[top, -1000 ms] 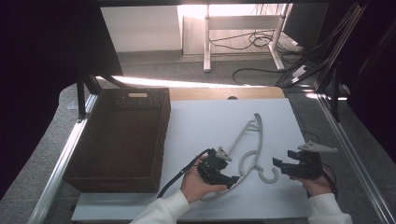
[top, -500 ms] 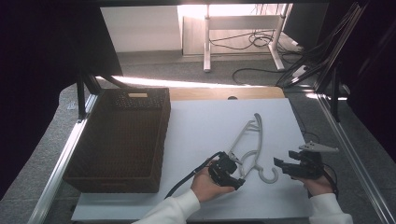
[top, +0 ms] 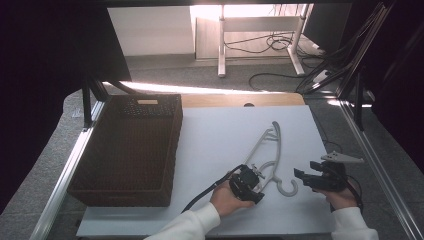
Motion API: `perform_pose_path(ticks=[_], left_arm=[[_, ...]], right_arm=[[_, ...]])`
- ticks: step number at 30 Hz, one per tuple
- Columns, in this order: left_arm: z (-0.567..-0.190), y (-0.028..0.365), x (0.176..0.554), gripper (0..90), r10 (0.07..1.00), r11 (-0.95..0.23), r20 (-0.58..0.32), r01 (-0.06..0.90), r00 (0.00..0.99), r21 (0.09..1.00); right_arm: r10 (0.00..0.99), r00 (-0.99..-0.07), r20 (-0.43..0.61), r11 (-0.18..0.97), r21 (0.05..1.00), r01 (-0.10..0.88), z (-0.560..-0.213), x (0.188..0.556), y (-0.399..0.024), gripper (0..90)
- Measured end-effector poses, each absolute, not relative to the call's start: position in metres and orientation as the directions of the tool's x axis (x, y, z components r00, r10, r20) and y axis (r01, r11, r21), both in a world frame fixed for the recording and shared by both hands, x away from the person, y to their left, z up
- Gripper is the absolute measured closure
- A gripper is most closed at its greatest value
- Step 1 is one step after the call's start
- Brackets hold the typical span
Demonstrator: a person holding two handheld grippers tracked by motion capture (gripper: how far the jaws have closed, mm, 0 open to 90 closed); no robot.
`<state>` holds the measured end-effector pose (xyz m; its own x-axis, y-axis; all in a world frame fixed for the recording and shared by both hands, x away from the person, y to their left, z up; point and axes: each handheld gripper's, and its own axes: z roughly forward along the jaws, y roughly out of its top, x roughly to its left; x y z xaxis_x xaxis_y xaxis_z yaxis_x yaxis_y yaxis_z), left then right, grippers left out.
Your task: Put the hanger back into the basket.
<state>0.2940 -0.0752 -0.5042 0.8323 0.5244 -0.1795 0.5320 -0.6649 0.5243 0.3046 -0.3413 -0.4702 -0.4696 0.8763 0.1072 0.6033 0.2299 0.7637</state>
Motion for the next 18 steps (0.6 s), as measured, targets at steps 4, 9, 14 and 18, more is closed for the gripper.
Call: perform_pose_path(ticks=[4, 9, 14, 18], left_arm=[[-0.5075, -0.0796, 0.2943, 59.1, 0.531, -0.670, -0.171, 0.535, 0.830, 0.514], [-0.5094, -0.0836, 0.2936, 64.8, 0.534, -0.683, -0.152, 0.531, 0.831, 0.501], [-0.5094, -0.0836, 0.2941, 71.0, 0.545, -0.684, -0.135, 0.533, 0.827, 0.498], [-0.5096, -0.0846, 0.2933, 74.0, 0.550, -0.685, -0.124, 0.531, 0.826, 0.498]], right_arm=[[0.877, -0.468, 0.109, 0.228, 0.763, 0.605, -0.4704, 0.3044, -0.3419, 26.4], [0.877, -0.468, 0.106, 0.230, 0.763, 0.604, -0.4708, 0.3050, -0.3425, 26.4], [0.877, -0.468, 0.107, 0.230, 0.762, 0.606, -0.4715, 0.3058, -0.3430, 26.3], [0.877, -0.468, 0.105, 0.231, 0.762, 0.605, -0.4715, 0.3063, -0.3427, 26.4]])
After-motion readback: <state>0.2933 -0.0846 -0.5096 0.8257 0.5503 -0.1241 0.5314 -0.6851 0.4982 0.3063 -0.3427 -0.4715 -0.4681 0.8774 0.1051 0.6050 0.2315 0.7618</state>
